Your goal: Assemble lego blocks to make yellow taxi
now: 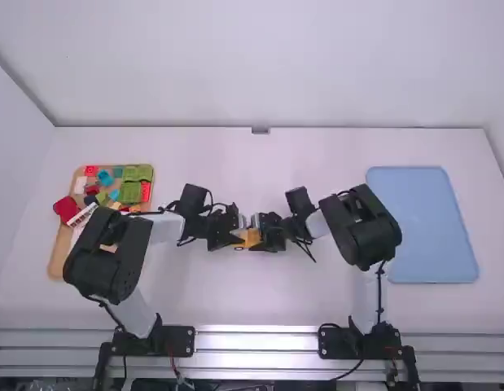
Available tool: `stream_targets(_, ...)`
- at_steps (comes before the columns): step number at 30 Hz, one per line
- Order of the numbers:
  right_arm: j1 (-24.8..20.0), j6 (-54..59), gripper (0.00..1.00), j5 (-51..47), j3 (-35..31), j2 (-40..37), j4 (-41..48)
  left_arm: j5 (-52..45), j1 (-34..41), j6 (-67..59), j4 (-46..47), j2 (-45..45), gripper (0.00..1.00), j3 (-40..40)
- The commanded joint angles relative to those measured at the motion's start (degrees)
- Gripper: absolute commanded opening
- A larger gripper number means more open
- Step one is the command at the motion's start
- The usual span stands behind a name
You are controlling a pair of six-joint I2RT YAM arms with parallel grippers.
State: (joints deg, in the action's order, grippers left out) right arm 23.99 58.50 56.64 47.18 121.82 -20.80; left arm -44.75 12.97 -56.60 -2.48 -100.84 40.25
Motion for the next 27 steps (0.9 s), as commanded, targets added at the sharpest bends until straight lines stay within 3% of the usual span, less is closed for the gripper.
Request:
stream_targets(1,0.0,0.1,0.56,0.3,0.4,0.7,0.2,1.0,-0.1,0.6,0.7,-1.1,0.2,0.2)
stream_targets(8,0.0,0.0,0.56,0.3,0.4,0.7,0.2,3.9,-0.1,0.6,1.7,-1.1,0.24,0.2)
stream_targets(10,0.0,0.0,0.55,0.3,0.4,0.7,0.2,3.9,-0.1,0.7,1.8,-1.0,0.32,0.2)
stream_targets(18,0.0,0.1,0.56,0.3,0.4,0.7,0.2,5.2,-0.1,0.7,1.4,-1.0,0.48,0.2)
stream_targets(24,0.0,0.0,0.56,0.3,0.4,0.7,0.2,5.2,-0.1,0.6,1.4,-1.0,0.43,0.2)
stream_targets(27,0.0,0.1,0.56,0.3,0.4,0.7,0.2,5.4,-0.2,0.7,1.4,-1.0,0.28,0.2)
